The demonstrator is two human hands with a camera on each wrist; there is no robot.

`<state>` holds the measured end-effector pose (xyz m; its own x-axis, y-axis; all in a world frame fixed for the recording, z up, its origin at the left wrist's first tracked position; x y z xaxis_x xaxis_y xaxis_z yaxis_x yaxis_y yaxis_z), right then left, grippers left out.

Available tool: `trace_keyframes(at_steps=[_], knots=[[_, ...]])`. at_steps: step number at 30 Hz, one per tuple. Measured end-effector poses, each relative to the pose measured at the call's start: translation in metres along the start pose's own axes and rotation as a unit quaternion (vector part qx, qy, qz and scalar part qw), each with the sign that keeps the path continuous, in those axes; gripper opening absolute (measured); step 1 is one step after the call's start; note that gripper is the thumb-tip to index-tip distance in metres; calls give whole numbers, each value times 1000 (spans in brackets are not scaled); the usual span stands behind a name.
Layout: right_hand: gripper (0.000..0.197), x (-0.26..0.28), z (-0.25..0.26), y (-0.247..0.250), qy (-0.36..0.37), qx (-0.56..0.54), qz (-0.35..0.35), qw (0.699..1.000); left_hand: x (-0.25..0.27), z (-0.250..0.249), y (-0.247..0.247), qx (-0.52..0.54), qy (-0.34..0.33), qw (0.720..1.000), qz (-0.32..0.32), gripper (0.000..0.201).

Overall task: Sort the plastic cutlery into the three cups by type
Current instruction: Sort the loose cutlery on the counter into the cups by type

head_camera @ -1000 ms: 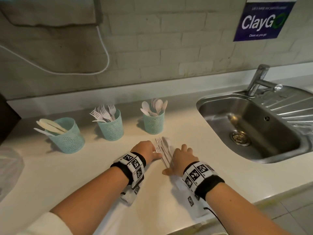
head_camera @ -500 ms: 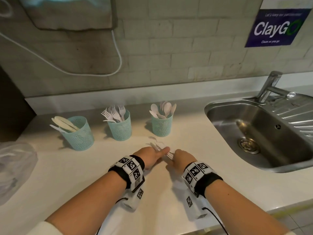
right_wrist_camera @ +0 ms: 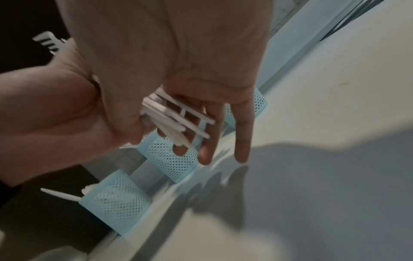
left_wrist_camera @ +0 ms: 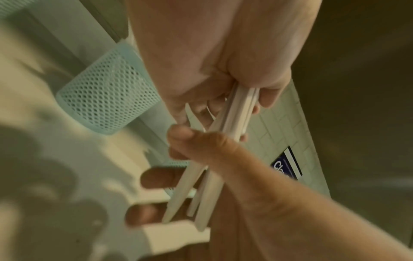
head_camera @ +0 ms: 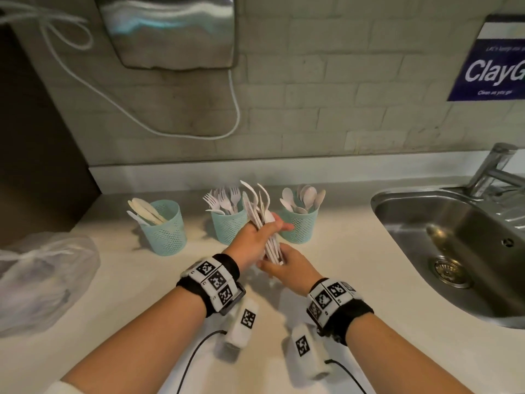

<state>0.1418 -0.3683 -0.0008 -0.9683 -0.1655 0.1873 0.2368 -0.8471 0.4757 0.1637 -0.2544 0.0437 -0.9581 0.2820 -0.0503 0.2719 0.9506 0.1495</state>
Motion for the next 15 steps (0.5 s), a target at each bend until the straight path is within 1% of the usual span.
trace_keyframes(at_steps=[1,3,4,6,7,9,10,11,12,13,14,15], knots=[[23,-2,-2,-3,-20,-12,11,1000,-1,-2,3,20,-6,1000,-2,20],[14,-5,0,-8,-37,-14,12,999,0,-3,7,70,-17,997,-12,12],[11,-7,3,-10,-29,8,5,1000,1,-3,8,82,-27,996,-19,15],[9,-13,10,-13,8,60,-8,998,2,-2,11,71,-38,997,-19,25],[24,-16,14,-14,31,73,-6,997,2,-2,14,59,-37,997,-18,26],[61,-19,22,-16,74,60,27,995,2,-1,20,44,-33,998,-12,24],[72,-20,24,-16,79,38,53,995,1,-1,24,33,-37,999,-7,22],[76,-22,25,-15,74,14,79,994,1,-1,28,15,-42,999,-3,19],[74,-26,24,-13,64,3,96,993,0,-2,32,6,-43,999,-4,18],[68,-30,24,-10,49,10,98,994,-1,-3,36,-3,-44,999,-10,18],[60,-35,24,-5,37,20,82,996,-2,-3,41,-6,-49,999,-17,20],[54,-41,25,1,35,17,50,998,-2,-2,45,-13,-52,998,-23,22]])
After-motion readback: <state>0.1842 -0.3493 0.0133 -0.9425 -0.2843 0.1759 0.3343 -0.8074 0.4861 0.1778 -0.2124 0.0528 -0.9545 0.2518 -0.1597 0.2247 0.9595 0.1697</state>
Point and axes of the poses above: each hand's wrist, its own x-axis away from the middle knuckle, its own y-axis out of the back of the hand, z = x × y, the point moved 2 cm from there along -x, towards the middle knuckle, and after that the axes turned 6 degrees about -y, right-handed, at the moved point
